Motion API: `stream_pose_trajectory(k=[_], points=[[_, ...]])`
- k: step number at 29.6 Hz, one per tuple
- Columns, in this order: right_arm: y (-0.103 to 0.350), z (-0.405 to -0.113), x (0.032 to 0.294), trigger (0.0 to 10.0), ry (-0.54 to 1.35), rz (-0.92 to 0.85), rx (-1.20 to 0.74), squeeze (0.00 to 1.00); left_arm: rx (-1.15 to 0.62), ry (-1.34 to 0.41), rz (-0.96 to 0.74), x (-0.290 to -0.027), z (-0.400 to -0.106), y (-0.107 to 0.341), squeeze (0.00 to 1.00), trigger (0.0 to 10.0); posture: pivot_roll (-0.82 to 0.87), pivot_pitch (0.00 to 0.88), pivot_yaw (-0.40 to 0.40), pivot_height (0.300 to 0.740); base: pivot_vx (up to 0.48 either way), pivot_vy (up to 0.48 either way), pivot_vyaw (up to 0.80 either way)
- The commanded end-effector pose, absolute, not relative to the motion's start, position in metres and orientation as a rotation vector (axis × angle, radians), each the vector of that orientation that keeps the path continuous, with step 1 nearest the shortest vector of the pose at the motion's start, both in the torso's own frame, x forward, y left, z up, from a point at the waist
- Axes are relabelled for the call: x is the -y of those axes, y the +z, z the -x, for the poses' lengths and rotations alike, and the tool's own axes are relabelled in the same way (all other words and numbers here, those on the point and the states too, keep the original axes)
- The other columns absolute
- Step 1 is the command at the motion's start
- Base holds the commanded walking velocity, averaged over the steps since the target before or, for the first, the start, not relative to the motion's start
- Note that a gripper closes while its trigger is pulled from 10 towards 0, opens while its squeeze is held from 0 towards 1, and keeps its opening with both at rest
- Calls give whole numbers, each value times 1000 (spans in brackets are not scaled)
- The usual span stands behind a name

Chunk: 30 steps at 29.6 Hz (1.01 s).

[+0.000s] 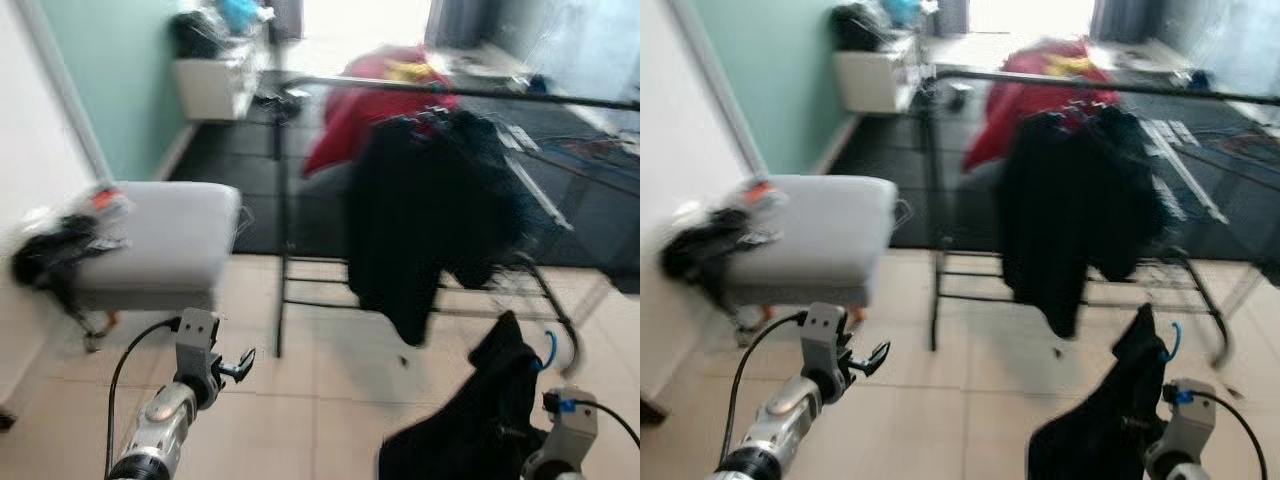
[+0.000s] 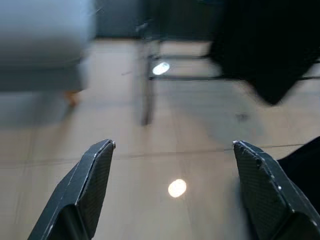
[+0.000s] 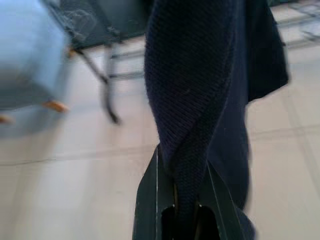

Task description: Hang hanger

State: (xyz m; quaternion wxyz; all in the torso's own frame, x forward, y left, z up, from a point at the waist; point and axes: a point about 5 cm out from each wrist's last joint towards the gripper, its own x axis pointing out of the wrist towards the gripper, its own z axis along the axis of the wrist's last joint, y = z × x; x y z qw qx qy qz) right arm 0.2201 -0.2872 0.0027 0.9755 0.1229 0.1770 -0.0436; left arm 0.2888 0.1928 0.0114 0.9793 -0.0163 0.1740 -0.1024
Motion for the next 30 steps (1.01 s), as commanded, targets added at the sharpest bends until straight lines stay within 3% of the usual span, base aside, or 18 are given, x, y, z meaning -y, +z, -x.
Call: stream_pose_trajectory(k=[1, 10, 19, 26, 30], points=[[7, -214, 297, 10000, -104, -226, -330, 0, -346, -224, 36, -187, -292, 13, 0, 10000, -60, 85, -35, 740, 337, 0, 0], [47, -245, 291, 10000, 50, -35, -228, 0, -349, -226, 36, -188, -292, 14, 0, 10000, -61, 86, -33, 740, 335, 0, 0], [104, -276, 295, 10000, 60, 19, -66, 0, -348, -228, 34, -187, -293, 14, 0, 10000, -63, 80, -37, 740, 335, 0, 0], [120, -283, 295, 10000, 50, 19, -26, 0, -350, -235, 32, -185, -292, 13, 0, 10000, -61, 74, -40, 740, 344, 0, 0], [129, -286, 293, 10000, 45, 5, -12, 0, -351, -241, 29, -184, -291, 12, 0, 10000, -61, 68, -40, 740, 439, 0, -752]])
